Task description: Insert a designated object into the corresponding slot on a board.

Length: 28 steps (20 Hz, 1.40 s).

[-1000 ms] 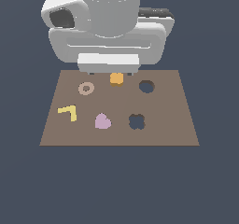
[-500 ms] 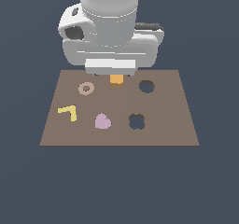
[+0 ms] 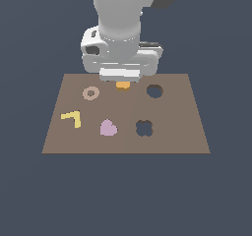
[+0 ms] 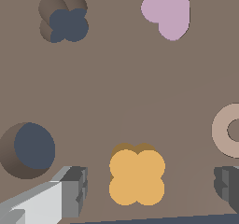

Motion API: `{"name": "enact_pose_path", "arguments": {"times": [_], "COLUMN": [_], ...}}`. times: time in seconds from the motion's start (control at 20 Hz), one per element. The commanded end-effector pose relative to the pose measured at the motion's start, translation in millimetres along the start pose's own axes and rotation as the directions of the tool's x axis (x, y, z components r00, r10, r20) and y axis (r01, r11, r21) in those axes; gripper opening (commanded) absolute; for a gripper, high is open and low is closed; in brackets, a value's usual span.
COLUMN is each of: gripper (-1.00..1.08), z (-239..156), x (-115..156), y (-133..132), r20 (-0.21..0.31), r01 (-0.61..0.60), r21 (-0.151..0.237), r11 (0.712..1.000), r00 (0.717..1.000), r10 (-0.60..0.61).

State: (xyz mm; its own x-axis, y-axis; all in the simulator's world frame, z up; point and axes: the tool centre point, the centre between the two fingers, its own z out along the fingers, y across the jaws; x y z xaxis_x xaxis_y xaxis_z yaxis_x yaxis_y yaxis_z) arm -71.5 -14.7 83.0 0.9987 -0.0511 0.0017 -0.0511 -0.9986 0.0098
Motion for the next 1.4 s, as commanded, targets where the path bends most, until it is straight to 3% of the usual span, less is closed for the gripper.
{"name": "enact_pose_path", "arguments": {"times": [0.0, 0.35, 1.15, 1.2, 1.35], "gripper": [1.0, 1.0, 1.0, -1.0, -1.0], "z": [12, 31, 53, 53, 53], "x": [-9, -21, -22, -22, -22], "y": [-1, -3, -4, -4, -4], "r20": [0.0, 0.002, 0.002, 0.002, 0.002], "r01": [-0.008, -0.018, -0.018, -0.018, -0.018], "r21": [0.003, 0.009, 0.01, 0.01, 0.01], "r11": [1.0, 1.0, 1.0, 1.0, 1.0], "r00": [1.0, 1.0, 1.0, 1.0, 1.0], "r10": [0.008, 0.018, 0.018, 0.018, 0.018]}}
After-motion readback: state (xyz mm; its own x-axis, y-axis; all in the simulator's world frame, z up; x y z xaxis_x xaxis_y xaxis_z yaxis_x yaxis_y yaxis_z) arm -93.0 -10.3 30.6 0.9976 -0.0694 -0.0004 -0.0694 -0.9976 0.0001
